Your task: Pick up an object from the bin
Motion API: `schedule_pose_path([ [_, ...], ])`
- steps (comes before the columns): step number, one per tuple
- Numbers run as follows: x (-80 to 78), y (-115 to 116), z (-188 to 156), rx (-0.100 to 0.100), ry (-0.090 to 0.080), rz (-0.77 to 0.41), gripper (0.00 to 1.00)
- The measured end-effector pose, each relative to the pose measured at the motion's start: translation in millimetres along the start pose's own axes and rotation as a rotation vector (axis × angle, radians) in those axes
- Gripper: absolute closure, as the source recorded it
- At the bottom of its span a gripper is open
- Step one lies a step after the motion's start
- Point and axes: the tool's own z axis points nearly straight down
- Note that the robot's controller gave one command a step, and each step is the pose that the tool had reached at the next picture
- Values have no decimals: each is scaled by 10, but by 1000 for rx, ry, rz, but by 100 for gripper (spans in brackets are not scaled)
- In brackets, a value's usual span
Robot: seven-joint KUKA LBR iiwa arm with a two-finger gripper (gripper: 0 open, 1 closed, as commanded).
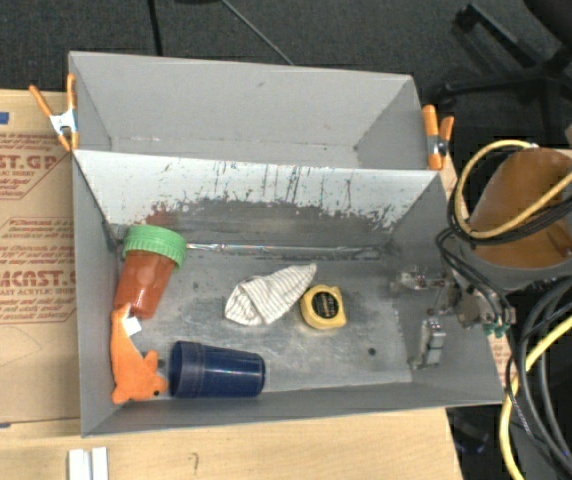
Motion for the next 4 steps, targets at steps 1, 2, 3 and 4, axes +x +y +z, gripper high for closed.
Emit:
schedule_pose_path([
  [1, -19, 5, -45, 1, -7, -1, 0],
  [2, -258, 426, 279, 4, -12, -56, 0],
  [3, -402, 653, 515, -3, -8, -11, 0],
  [4, -501, 1261, 627, 0, -10, -107, 100],
])
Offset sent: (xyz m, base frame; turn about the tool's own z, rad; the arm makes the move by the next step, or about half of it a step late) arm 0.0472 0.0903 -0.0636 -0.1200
